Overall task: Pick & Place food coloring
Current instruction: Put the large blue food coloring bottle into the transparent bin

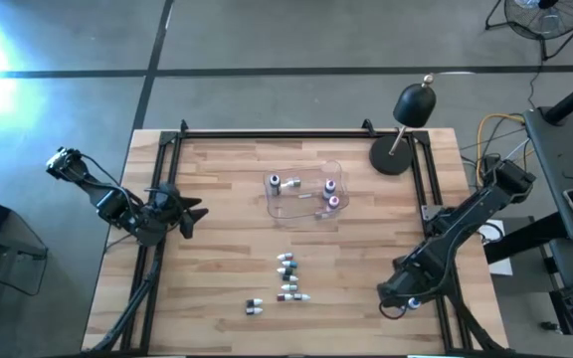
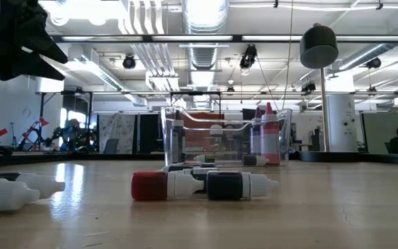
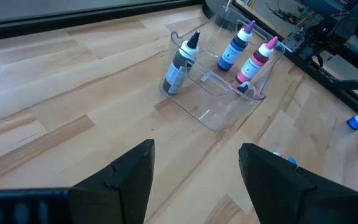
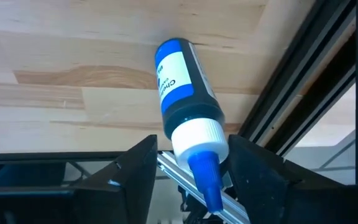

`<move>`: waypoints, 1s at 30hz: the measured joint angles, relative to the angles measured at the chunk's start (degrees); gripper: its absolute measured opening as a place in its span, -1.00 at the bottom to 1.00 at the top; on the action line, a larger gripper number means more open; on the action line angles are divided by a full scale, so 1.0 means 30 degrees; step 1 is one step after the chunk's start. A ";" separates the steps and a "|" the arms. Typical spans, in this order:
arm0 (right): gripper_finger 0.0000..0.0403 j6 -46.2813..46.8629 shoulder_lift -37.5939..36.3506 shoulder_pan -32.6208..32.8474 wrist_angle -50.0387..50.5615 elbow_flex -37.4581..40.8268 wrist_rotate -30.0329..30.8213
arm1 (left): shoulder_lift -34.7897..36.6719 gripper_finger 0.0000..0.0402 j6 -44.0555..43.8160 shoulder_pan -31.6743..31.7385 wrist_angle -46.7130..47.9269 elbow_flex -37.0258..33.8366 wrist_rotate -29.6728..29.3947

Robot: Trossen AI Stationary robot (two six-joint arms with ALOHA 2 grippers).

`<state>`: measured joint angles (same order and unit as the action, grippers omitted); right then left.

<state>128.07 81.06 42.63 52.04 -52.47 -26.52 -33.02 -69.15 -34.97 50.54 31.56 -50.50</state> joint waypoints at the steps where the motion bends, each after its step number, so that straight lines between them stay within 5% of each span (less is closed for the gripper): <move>1: -0.09 -0.0008 -0.0007 0.0008 0.0013 0.0000 -0.0041 | 0.0000 0.04 -0.0003 -0.0005 0.0000 0.0002 0.0000; 23: -0.44 -0.0567 -0.0319 0.0204 0.0065 -0.0007 -0.0071 | -0.0002 0.04 -0.0023 0.0002 0.0000 -0.0004 -0.0015; 30: -0.44 -0.1050 -0.1374 -0.0484 0.0222 -0.0556 0.3576 | 0.0001 0.04 -0.0027 0.0000 -0.0002 0.0004 -0.0032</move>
<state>124.92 76.93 41.18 52.70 -54.14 -15.79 -33.01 -69.23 -34.97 50.54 31.57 -50.60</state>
